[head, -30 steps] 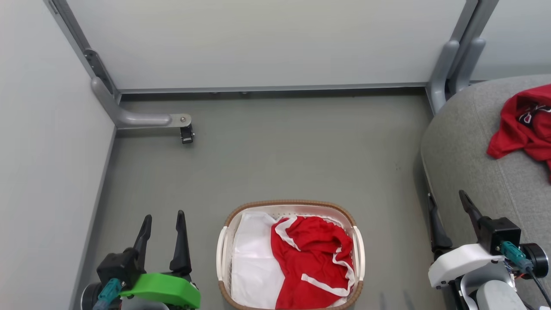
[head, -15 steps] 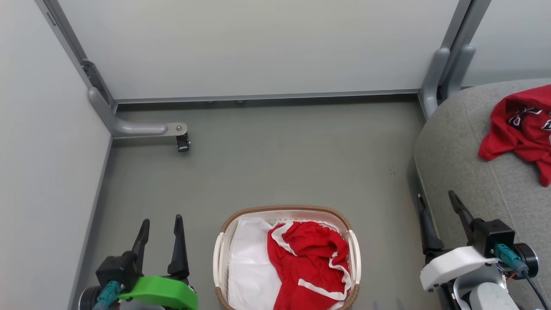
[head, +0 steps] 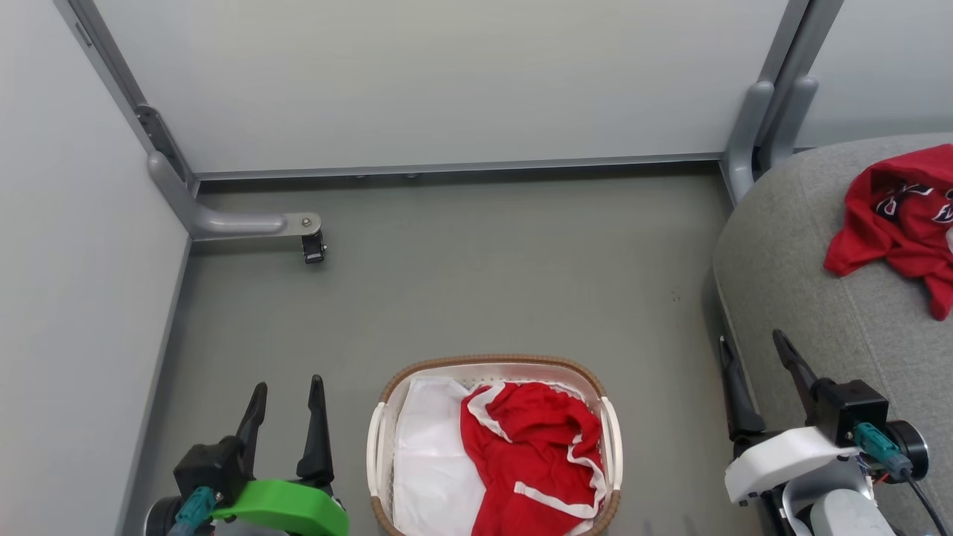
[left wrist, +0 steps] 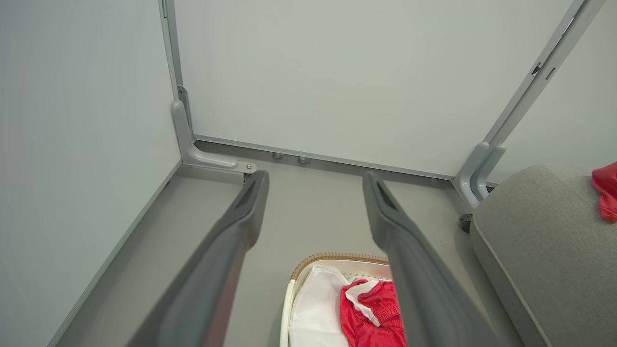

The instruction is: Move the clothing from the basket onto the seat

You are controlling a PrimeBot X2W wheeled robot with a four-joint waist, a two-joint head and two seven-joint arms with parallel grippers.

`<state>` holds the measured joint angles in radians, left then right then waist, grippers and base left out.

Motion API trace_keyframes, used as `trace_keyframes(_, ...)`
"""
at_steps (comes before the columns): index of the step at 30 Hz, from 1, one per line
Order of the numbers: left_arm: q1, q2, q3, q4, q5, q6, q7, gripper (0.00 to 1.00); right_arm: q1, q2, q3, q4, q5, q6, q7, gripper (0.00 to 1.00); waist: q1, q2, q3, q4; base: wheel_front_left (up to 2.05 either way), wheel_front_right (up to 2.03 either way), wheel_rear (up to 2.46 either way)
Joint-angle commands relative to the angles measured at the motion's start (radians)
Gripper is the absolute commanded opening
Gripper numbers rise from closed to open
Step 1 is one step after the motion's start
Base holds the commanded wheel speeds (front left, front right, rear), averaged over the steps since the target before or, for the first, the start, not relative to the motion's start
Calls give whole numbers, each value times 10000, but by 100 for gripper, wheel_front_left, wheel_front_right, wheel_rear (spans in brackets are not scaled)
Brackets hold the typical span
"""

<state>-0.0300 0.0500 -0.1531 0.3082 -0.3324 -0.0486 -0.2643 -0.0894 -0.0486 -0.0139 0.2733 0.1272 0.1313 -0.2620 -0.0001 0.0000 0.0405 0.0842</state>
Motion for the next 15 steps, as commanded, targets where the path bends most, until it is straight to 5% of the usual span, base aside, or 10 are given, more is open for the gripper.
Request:
trace_keyframes(1, -63, 11, 18, 31, -68, 6, -1, 100, 132, -36, -4, -32, 44, -12, -43, 100, 1, 0, 12, 5, 0, 0, 0)
trace_keyframes(15, -1276, 13, -605, 215, 375, -132, -1, 100, -502, -31, -170, -641, -56, -10, -35, 100, 1, 0, 1159, -132, 0, 0, 0)
